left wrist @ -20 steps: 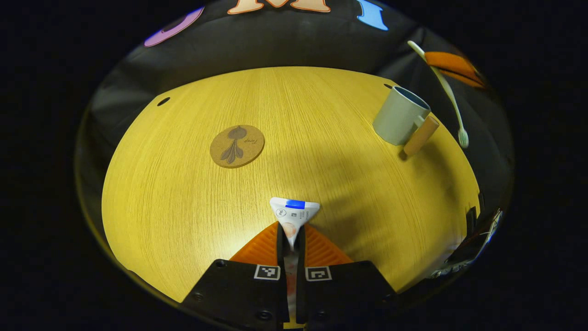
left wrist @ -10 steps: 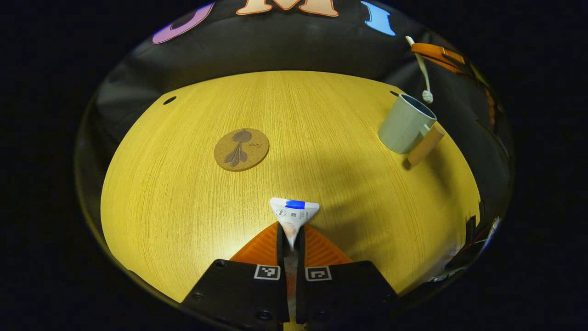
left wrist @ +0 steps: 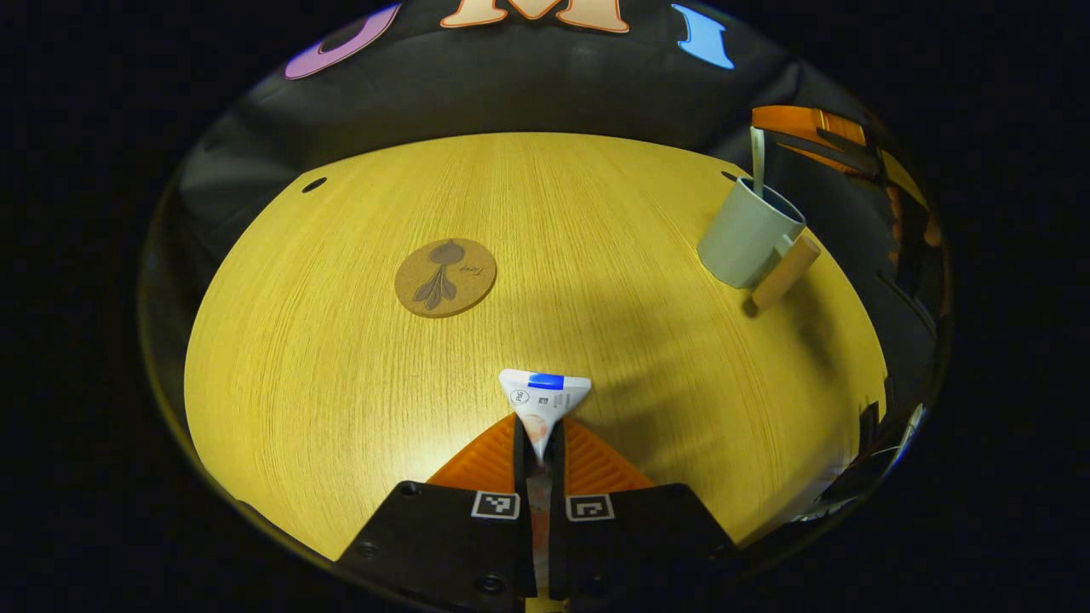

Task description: Put the toothbrush and toothpaste on the desktop into the cup, then pick up the cup and place it on the coaster on the desktop.

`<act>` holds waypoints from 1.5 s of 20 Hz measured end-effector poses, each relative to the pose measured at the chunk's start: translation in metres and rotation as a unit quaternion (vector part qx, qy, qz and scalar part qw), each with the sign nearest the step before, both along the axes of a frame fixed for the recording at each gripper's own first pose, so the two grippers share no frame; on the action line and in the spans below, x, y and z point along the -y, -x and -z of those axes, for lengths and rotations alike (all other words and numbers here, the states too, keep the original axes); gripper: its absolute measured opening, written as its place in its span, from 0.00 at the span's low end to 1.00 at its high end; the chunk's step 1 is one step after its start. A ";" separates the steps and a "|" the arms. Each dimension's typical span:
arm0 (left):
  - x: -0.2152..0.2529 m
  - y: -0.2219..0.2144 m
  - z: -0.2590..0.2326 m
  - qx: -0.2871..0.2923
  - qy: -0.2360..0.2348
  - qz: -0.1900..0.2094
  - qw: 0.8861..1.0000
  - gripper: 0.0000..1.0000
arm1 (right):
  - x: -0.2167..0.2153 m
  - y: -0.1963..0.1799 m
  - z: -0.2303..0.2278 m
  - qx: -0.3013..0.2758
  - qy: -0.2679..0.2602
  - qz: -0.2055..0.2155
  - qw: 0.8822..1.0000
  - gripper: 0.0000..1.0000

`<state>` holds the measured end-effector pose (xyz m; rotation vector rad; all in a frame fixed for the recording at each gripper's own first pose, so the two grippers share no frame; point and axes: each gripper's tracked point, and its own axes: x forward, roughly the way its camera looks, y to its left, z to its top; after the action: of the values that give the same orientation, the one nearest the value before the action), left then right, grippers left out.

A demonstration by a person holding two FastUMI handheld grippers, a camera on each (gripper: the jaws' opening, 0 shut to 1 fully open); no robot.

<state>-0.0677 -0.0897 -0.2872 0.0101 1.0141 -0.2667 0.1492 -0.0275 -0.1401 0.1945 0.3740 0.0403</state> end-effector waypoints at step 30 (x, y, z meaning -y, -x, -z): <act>0.214 -0.169 -0.237 0.329 0.230 0.071 0.913 0.03 | 0.089 0.151 0.068 -0.113 0.015 -0.014 0.993 0.85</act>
<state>0.1012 -0.3038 -0.0502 -0.2421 0.2605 -0.5874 -0.0014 -0.1160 -0.2083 0.1654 0.6023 0.0402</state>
